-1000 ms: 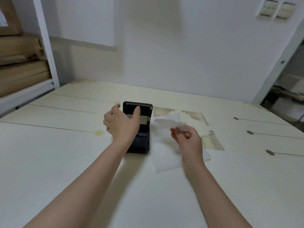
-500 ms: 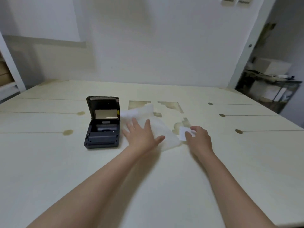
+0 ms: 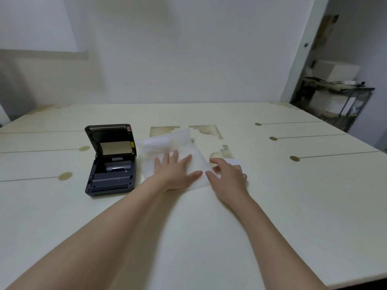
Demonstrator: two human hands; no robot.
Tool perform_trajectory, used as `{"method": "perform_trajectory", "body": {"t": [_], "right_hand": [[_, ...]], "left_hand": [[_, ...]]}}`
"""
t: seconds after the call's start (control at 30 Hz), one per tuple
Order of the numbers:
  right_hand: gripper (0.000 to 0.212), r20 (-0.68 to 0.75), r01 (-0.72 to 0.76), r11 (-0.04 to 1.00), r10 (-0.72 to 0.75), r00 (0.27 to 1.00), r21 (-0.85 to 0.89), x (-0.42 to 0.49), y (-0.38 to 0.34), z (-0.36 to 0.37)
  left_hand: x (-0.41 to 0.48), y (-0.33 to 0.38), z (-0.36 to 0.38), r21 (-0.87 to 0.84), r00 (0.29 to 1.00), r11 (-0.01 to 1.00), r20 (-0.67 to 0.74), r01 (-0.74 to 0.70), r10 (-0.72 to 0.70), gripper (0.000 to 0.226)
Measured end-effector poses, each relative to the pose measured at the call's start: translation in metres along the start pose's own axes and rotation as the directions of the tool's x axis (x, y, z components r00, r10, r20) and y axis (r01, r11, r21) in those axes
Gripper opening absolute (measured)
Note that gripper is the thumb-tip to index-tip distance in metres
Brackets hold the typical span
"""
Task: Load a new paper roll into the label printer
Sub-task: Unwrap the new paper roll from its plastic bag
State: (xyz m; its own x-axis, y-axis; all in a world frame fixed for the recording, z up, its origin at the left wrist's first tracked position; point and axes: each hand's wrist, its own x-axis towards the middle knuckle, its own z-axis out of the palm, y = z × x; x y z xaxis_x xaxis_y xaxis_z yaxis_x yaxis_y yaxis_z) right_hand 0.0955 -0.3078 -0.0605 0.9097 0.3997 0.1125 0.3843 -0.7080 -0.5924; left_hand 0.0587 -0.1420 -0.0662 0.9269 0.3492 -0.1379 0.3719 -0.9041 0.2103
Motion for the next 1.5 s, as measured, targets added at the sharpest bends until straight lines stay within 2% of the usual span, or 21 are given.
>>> {"method": "perform_trajectory", "body": {"t": [0.17, 0.27, 0.33, 0.4, 0.43, 0.5, 0.57, 0.7, 0.8, 0.93, 1.03, 1.13, 1.33, 1.5], "right_hand": [[0.054, 0.083, 0.095, 0.989, -0.105, 0.991, 0.112, -0.008, 0.008, -0.002], [0.064, 0.078, 0.135, 0.95, -0.162, 0.984, 0.28, -0.012, 0.009, -0.006], [0.064, 0.009, 0.129, 0.919, -0.143, 0.99, 0.372, -0.012, 0.007, -0.008], [0.057, -0.032, 0.092, 0.877, -0.087, 0.996, 0.471, -0.01, 0.006, -0.01], [0.054, -0.037, 0.074, 0.859, -0.064, 0.997, 0.507, -0.009, 0.006, -0.01], [0.052, -0.034, 0.051, 0.833, -0.039, 0.999, 0.551, -0.008, 0.005, -0.011], [0.051, -0.037, 0.055, 0.811, -0.041, 0.998, 0.583, -0.009, 0.004, -0.012], [0.038, -0.038, 0.083, 0.799, -0.075, 0.996, 0.595, -0.013, 0.001, -0.011], [0.015, -0.096, 0.115, 0.828, -0.075, 0.993, 0.548, -0.014, -0.001, -0.009], [0.018, -0.149, 0.151, 0.847, -0.085, 0.985, 0.51, -0.012, 0.001, -0.006], [0.01, -0.25, 0.182, 0.881, -0.076, 0.965, 0.436, -0.009, 0.004, -0.002], [0.008, -0.366, 0.164, 0.893, 0.001, 0.931, 0.419, -0.003, 0.009, 0.0], [0.014, -0.419, 0.05, 0.848, 0.209, 0.884, 0.528, 0.002, 0.024, -0.007], [0.012, -0.447, 0.005, 0.844, 0.279, 0.85, 0.536, 0.006, 0.026, -0.01]], "left_hand": [[0.008, -0.003, -0.001, -0.034, 0.994, 0.993, -0.002, -0.112, 0.112, 0.074], [0.004, -0.001, -0.002, -0.152, 0.985, 0.981, -0.136, -0.124, 0.104, 0.061], [-0.003, 0.001, -0.002, -0.29, 0.952, 0.935, -0.281, -0.205, 0.121, 0.048], [-0.016, 0.006, -0.003, -0.391, 0.926, 0.867, -0.335, -0.307, 0.177, 0.04], [-0.025, 0.008, -0.003, -0.391, 0.924, 0.856, -0.31, -0.339, 0.224, 0.044], [-0.039, 0.012, 0.001, -0.288, 0.923, 0.884, -0.229, -0.368, 0.309, 0.057], [-0.045, 0.014, 0.005, -0.211, 0.911, 0.903, -0.263, -0.375, 0.318, 0.051], [-0.045, 0.014, 0.0, -0.31, 0.858, 0.879, -0.479, -0.362, 0.185, 0.014], [-0.049, 0.02, -0.005, -0.342, 0.832, 0.865, -0.537, -0.368, 0.141, 0.014], [-0.053, 0.03, -0.007, -0.205, 0.778, 0.915, -0.607, -0.348, 0.16, 0.019], [-0.05, 0.034, -0.007, -0.085, 0.777, 0.955, -0.604, -0.285, 0.178, 0.028], [-0.049, 0.035, -0.007, -0.022, 0.788, 0.977, -0.595, -0.211, 0.157, 0.028], [-0.054, 0.013, -0.007, -0.037, 0.823, 0.995, -0.566, -0.091, 0.054, 0.027], [-0.064, 0.004, -0.016, -0.096, 0.83, 0.995, -0.557, -0.032, -0.027, 0.026]]}}
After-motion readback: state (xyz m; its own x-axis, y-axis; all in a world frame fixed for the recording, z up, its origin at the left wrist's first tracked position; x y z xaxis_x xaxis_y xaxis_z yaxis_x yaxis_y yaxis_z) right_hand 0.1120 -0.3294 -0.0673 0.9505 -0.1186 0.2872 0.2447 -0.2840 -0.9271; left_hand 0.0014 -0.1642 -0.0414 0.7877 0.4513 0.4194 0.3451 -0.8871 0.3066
